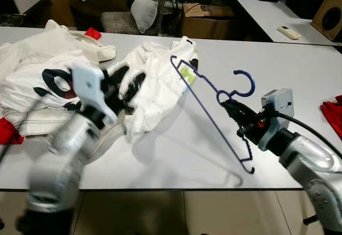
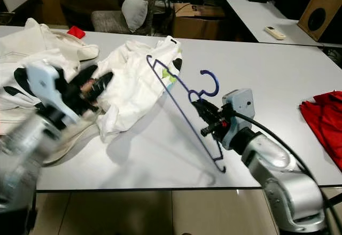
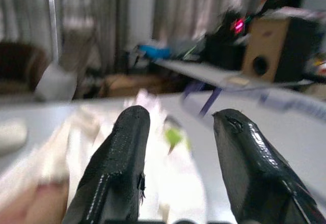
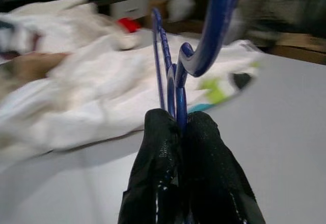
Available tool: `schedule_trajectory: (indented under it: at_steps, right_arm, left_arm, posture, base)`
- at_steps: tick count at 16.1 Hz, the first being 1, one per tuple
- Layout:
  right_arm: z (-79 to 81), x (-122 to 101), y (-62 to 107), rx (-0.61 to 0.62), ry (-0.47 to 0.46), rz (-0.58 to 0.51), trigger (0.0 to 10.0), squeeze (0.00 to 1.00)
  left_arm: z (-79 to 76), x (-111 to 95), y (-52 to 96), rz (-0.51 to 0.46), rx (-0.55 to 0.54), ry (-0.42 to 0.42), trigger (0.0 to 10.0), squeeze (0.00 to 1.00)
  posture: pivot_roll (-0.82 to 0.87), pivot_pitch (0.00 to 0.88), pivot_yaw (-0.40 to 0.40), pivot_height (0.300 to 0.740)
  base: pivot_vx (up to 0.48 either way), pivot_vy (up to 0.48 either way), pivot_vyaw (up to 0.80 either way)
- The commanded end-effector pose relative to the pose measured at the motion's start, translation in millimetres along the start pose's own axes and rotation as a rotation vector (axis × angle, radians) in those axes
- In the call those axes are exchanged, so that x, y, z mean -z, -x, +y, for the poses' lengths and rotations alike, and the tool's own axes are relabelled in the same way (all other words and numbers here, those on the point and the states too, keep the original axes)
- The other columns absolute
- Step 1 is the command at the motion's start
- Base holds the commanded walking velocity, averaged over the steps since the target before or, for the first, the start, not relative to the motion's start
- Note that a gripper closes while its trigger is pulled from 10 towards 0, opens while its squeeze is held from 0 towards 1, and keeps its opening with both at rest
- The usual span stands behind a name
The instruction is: Hang hanger
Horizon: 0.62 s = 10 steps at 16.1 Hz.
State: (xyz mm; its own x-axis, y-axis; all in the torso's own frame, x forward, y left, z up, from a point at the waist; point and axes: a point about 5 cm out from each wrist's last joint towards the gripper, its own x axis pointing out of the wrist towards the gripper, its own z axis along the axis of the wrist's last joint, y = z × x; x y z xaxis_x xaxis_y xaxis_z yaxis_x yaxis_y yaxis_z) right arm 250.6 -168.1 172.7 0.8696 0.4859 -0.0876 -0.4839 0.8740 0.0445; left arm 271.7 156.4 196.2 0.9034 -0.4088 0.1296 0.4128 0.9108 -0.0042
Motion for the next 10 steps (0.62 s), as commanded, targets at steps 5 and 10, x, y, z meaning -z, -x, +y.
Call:
schedule_trajectory:
  at_steps: [5,10]
  right_arm:
    - [-6.0,14.3,-1.0,0.250,0.006,-0.004,10.0,0.00]
    - [1.8,16.6,-6.3,0.278,0.023,-0.008,10.0,0.00]
  left_arm:
    - [1.5,36.2,11.6,0.133,-0.090,0.038,10.0,0.00]
    - [-10.0,59.9,25.4,0.315,0.013,0.061,10.0,0.00]
  posture:
    - [-0.04,0.000,-0.063,0.740]
    - [-0.05,0.000,-0.059,0.740]
  base:
    - [0.000,0.000,0.00]
    - [0.000,0.000,0.00]
